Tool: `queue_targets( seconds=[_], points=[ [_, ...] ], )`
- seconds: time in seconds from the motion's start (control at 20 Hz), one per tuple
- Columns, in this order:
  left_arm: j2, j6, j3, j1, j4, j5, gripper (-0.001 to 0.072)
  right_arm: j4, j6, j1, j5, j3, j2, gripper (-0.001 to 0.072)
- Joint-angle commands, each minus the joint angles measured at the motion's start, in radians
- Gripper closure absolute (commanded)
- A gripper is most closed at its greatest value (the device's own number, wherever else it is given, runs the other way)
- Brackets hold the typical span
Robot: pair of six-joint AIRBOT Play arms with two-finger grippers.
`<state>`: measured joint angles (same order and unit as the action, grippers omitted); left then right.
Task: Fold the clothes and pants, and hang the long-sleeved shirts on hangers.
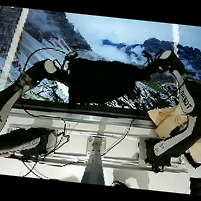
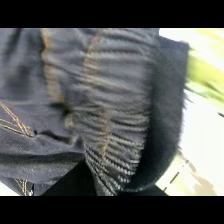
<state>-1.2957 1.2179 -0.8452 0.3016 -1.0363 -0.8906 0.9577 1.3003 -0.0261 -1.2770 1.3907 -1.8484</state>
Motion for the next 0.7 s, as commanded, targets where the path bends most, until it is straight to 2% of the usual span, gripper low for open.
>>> queue_targets(
  seconds=[0.0, 0.1, 0.35, 0.55, 0.65],
  points=[
    [0.003, -0.002, -0.014, -0.005, -0.091, 0.058, 0.0236, -0.020, -0.034, -0.044, 0.045, 0.062, 0.015, 0.0673],
    [0.021, -0.002, -0.058, -0.019, -0.169, 0.029, 0.0236, 0.073, 0.020, -0.035, 0.049, 0.143, 0.066, 0.0673],
    [0.147, -0.002, -0.222, -0.082, -0.327, 0.024, 0.0237, 0.347, 0.261, 0.073, 0.031, 0.272, 0.280, 0.0673],
    [0.278, -0.002, -0.259, -0.130, -0.341, 0.092, 0.0237, 0.512, 0.452, 0.245, -0.206, 0.272, 0.473, 0.0673],
    [0.327, -0.002, -0.259, -0.138, -0.341, 0.126, 0.0237, 0.649, 0.559, 0.346, -0.331, 0.272, 0.563, 0.0673]
  ],
)
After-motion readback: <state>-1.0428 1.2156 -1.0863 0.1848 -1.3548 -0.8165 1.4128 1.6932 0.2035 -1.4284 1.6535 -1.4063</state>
